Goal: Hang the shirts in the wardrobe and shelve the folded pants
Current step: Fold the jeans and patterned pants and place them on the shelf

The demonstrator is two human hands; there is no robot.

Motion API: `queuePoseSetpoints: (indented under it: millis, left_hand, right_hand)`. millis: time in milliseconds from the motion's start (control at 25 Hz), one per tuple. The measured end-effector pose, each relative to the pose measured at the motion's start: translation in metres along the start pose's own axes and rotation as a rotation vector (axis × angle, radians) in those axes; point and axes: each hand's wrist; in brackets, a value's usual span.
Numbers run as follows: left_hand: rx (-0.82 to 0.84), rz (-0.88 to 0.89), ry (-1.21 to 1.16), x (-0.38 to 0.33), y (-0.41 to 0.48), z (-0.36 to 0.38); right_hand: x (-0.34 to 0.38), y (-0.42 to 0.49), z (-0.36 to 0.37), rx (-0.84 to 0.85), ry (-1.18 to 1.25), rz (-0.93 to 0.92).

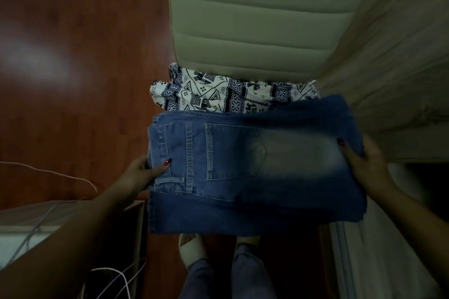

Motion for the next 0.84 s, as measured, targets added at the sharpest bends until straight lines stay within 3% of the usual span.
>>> queuePoseSetpoints:
  millis: [160, 320, 480, 560, 680, 840]
  left_hand:
    - [-0.206, 0.004, 0.234, 0.005, 0.003, 0.026]
    - [-0.352, 0.041, 0.388, 0.007, 0.007, 0.009]
    - [-0.149, 0.006, 0.093, 0.009, 0.001, -0.003]
    - [-0.094, -0.008, 0.050, 0.011, -0.002, -0.004]
    - [-0.040, 0.005, -0.024, 0.013, -0.008, -0.006]
    - [0.027, -0.025, -0.088, 0.019, -0.013, -0.015]
  right_hand:
    - [-0.002, -0.018, -0.008, -0.005, 0.037, 0.178]
    - [0.070, -0.027, 0.003, 0.023, 0.337, 0.198]
    - [0.151, -0.050, 0.053, 0.247, 0.456, 0.008]
    - [0.179, -0.058, 0.101, 0.409, 0.356, -0.066]
    - [0.204, -0.063, 0.187, 0.515, 0.182, -0.231]
    - [0.186, -0.063, 0.266, 0.664, 0.155, -0.176]
Point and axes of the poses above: each hand's wrist, its own y-axis towards the middle knuckle, its own z-axis out of the palm, x = y × z, and after that the axes turned 10 degrees about -z, right-handed
